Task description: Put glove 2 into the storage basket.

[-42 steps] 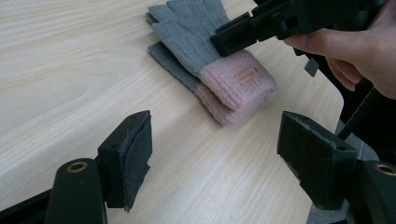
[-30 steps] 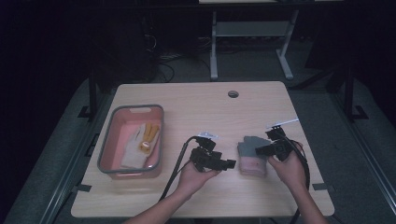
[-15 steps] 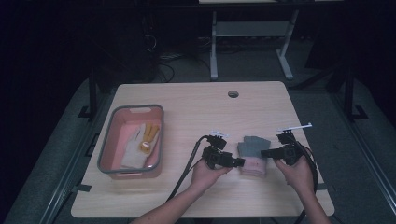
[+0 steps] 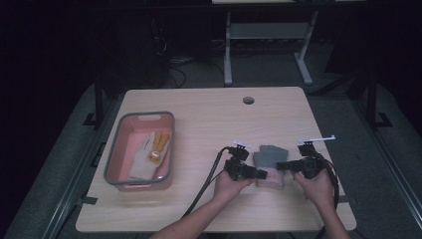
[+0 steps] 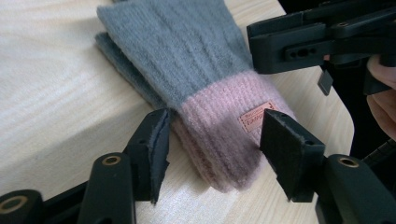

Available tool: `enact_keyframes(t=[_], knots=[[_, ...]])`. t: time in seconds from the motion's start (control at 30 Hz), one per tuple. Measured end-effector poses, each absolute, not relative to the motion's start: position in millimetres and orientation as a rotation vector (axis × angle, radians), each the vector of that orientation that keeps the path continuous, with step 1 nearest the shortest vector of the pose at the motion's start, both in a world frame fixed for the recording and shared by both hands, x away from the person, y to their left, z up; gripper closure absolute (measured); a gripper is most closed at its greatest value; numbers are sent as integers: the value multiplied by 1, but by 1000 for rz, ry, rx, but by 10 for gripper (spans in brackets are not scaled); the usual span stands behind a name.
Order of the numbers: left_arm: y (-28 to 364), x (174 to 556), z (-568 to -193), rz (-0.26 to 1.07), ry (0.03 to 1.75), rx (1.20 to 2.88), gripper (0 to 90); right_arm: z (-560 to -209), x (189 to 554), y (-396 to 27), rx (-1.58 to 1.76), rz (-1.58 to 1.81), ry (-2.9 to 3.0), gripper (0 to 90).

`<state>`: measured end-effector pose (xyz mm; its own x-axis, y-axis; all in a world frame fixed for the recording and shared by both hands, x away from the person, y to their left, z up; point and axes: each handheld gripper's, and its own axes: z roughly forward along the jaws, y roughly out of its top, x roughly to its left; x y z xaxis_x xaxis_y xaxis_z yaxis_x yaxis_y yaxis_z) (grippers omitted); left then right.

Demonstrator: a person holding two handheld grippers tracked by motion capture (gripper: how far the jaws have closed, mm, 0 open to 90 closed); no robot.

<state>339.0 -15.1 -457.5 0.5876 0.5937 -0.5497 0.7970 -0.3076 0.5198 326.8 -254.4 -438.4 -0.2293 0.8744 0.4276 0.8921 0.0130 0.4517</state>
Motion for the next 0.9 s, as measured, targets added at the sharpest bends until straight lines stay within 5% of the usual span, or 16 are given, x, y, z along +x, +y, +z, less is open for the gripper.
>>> enact_keyframes(t=[0.47, 0.9], knots=[[-20, 341, -465, -384, 1130, 2024, 408, -461, 326, -266, -1925, -1094, -2070, 486], [-24, 343, -468, -452, 1148, 2012, 479, -473, 322, -268, -1909, -1200, -1897, 641]])
